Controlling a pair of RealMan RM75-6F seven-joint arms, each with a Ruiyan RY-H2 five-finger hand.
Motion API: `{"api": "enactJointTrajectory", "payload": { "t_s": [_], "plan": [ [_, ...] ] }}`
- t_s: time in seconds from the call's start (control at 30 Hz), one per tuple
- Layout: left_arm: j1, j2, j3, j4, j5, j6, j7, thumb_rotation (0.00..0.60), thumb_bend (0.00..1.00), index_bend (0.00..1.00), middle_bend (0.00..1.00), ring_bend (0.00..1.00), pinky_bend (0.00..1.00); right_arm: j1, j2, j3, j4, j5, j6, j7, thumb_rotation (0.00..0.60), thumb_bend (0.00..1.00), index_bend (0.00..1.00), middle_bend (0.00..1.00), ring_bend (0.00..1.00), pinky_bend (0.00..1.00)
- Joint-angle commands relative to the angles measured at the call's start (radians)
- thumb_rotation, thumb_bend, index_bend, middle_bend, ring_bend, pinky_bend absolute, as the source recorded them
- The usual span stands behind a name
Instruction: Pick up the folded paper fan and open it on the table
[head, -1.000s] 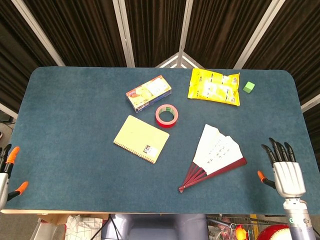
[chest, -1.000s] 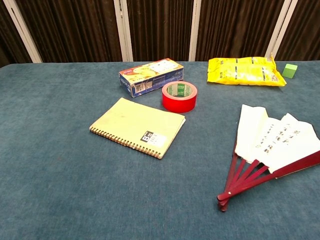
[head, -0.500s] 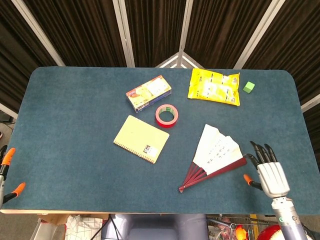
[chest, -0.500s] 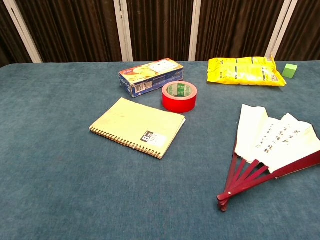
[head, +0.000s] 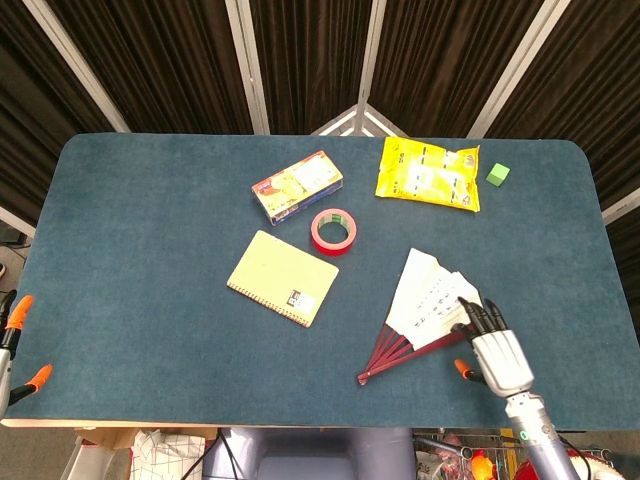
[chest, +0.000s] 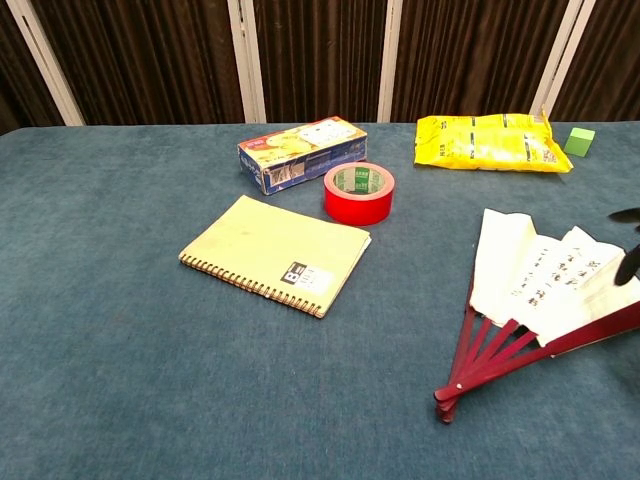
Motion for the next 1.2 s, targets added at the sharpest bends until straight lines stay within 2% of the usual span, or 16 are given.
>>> {"api": "enactJointTrajectory", "payload": {
  "t_s": [0.03, 0.27, 0.57, 1.2],
  "plan": [
    [0.000, -0.001, 0.001, 0.000, 0.000, 0.000, 0.001, 0.600, 0.10, 0.02, 0.00, 0.00, 0.00, 0.006, -0.048, -0.017, 0.050, -0.018, -0.006, -0.004, 0.600, 0.26, 0.39, 0.08, 0.13, 0.07],
    [0.000, -0.002, -0.002, -0.001, -0.004, -0.002, 0.005, 0.600, 0.10, 0.02, 0.00, 0.00, 0.00, 0.011, -0.130, -0.030, 0.146, -0.030, -0.008, 0.004, 0.600, 0.26, 0.39, 0.08, 0.13, 0.07],
    [-0.001, -0.007, -0.004, -0.002, -0.009, -0.005, 0.014, 0.600, 0.10, 0.02, 0.00, 0.00, 0.00, 0.029, -0.212, -0.013, 0.265, -0.036, 0.018, 0.068, 0.600, 0.26, 0.42, 0.09, 0.15, 0.07],
    [-0.005, -0.026, -0.008, -0.002, -0.019, -0.011, 0.057, 0.600, 0.10, 0.02, 0.00, 0.00, 0.00, 0.089, -0.302, 0.009, 0.461, -0.021, -0.006, 0.154, 0.600, 0.25, 0.45, 0.11, 0.17, 0.09]
  ]
}}
